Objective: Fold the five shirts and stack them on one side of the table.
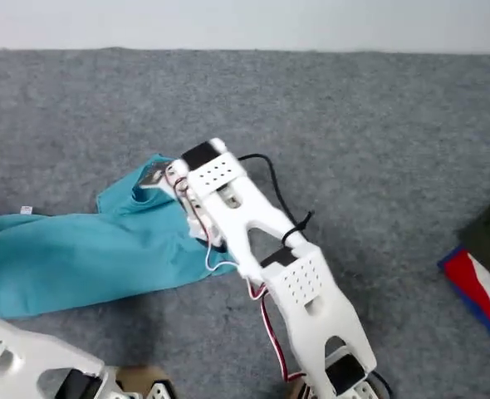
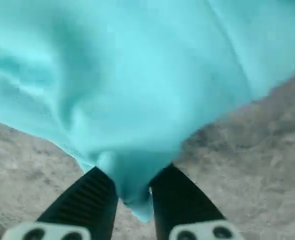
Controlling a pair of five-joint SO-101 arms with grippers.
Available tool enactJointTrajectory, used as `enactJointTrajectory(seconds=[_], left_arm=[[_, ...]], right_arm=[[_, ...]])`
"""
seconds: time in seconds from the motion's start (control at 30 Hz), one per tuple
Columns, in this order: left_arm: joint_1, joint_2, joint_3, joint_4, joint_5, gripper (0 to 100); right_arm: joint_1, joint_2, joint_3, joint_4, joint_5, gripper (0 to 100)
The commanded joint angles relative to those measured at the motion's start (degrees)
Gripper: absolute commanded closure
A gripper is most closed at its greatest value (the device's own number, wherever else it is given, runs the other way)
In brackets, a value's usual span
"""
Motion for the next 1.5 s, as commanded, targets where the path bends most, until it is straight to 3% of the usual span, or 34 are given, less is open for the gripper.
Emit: enactJointTrajectory(seconds=[0.0,0.3,0.67,0.83,1.03,1.13,1.27,1.47], left_arm=[[-0.2,-4.0,-0.3,1.8,-0.8,98],[-0.3,-4.0,-0.1,1.8,-0.9,98],[0.3,-4.0,-0.1,1.8,-1.8,98],[1.2,-3.9,0.2,1.9,-1.7,98],[5.3,-4.2,8.3,2.0,-1.5,98],[8.9,-6.6,17.7,2.0,-1.5,93],[15.4,-16.5,34.6,2.0,-1.4,86],[26.8,-30.1,53.4,1.6,-1.5,85]], right_arm=[[4.2,-0.5,-2.4,2.3,0.6,99.0],[16.3,-2.5,-0.8,2.5,0.5,99.0],[29.8,-9.4,15.9,2.3,5.9,99.0],[28.0,-12.0,15.9,2.3,4.6,95.0],[22.5,-18.2,15.8,2.2,0.3,64.8],[19.6,-21.0,15.8,2.1,0.2,54.8],[17.6,-22.0,15.8,2.1,0.2,53.4],[17.5,-21.9,15.8,2.1,0.2,53.4]])
